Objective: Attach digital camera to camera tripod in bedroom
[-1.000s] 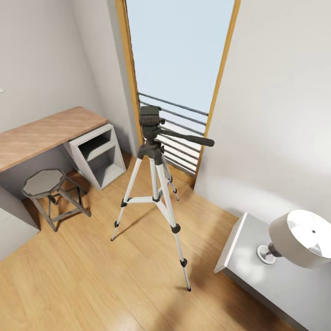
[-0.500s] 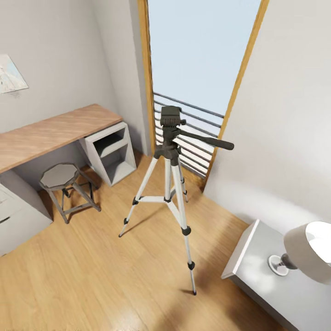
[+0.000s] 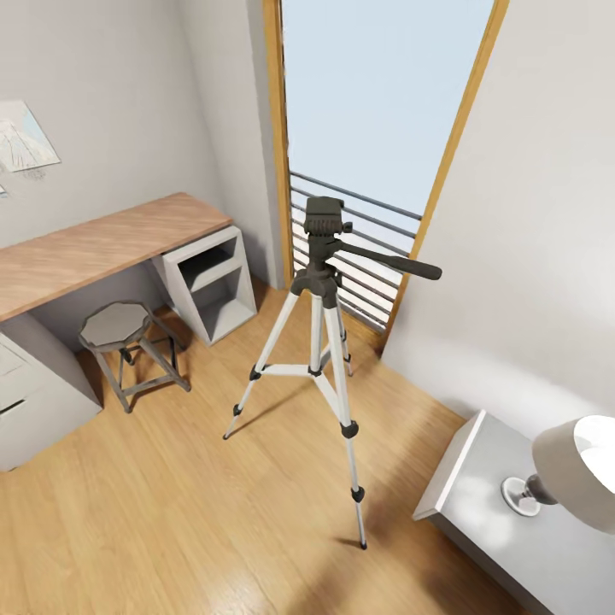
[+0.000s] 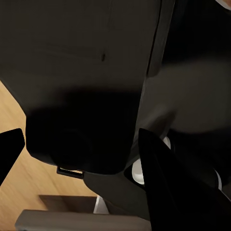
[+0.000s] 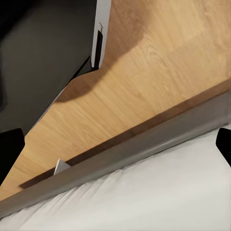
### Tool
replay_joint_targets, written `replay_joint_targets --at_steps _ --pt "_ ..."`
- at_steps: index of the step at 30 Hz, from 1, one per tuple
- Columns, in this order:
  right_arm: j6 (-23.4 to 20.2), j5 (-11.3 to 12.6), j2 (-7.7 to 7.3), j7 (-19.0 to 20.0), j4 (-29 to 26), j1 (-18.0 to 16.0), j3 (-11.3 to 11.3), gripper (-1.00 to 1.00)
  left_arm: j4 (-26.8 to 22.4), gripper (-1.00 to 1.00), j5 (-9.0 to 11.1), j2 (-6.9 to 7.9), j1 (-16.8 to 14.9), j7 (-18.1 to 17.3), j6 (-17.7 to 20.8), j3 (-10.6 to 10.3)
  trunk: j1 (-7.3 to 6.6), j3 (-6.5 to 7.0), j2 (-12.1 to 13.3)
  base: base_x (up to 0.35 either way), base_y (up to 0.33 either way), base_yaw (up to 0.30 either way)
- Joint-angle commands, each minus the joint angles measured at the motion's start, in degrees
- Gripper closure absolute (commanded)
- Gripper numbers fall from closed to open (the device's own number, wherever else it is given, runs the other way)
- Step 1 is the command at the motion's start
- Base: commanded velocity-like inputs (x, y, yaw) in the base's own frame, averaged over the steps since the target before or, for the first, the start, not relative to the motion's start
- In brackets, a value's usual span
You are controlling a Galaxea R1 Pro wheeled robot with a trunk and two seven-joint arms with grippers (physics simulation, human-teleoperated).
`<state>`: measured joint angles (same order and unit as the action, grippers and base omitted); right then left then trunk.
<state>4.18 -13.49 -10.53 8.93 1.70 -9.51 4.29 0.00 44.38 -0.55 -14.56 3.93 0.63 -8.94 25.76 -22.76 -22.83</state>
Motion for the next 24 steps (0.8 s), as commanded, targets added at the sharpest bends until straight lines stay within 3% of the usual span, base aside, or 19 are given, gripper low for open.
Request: replay_joint_targets --at_steps 1,10,24 --pt "0.35 -0.48 -0.05 0.12 0.17 -0.07 0.46 -1.0 0.0 1.0 0.27 -0.03 -0.03 0.2 0.07 -0.46 0.03 -0.08 -0.09 0.0 0.0 0.002" --pt "0.31 -0.48 -0.18 0.12 0.16 -0.07 0.46 -1.0 0.0 1.0 0.27 -0.18 -0.03 0.2 0.07 -0.46 0.03 -0.08 -0.09 0.015 0.023 0.0" --pt "0.4 -0.48 -0.19 0.09 0.16 -0.07 0.46 -1.0 0.0 1.0 0.19 -0.31 -0.03 0.2 0.03 -0.46 0.03 -0.08 -0.09 0.133 0.243 0.0"
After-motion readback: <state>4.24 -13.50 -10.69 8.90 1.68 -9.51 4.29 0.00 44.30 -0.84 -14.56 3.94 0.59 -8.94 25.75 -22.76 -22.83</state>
